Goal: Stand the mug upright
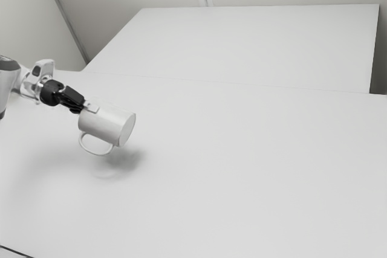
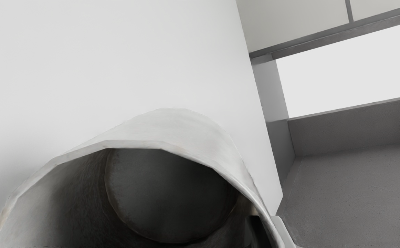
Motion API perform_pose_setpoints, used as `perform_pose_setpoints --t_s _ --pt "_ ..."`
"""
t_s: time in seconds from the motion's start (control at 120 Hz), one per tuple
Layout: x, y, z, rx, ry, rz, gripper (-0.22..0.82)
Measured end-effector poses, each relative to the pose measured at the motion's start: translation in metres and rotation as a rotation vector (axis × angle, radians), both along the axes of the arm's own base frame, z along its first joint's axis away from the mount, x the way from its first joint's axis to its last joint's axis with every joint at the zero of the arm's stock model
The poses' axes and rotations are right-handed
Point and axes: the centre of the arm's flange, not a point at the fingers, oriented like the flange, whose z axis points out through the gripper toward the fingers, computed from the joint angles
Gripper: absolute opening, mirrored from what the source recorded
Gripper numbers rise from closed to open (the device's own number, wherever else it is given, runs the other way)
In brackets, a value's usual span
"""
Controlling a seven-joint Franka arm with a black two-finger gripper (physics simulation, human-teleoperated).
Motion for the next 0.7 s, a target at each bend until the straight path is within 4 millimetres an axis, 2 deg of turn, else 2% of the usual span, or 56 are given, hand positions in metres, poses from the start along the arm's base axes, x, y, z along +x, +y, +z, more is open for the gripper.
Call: perform_pose_setpoints --t_s 0.125,0.317,0.383,0.45,0.567,0.7 --pt "0.013 -0.048 0.032 0.247 0.018 -0.112 -0.18" --pt "0.036 -0.101 0.041 0.645 0.052 -0.203 -0.18" --pt "0.04 -0.116 0.038 0.763 0.053 -0.213 -0.18" --pt "0.039 -0.121 0.028 0.852 0.052 -0.194 -0.18" --pt "0.038 -0.115 0.019 0.979 0.035 -0.13 -0.18" --pt "0.03 -0.114 0.004 1.054 0.036 -0.055 -0.18"
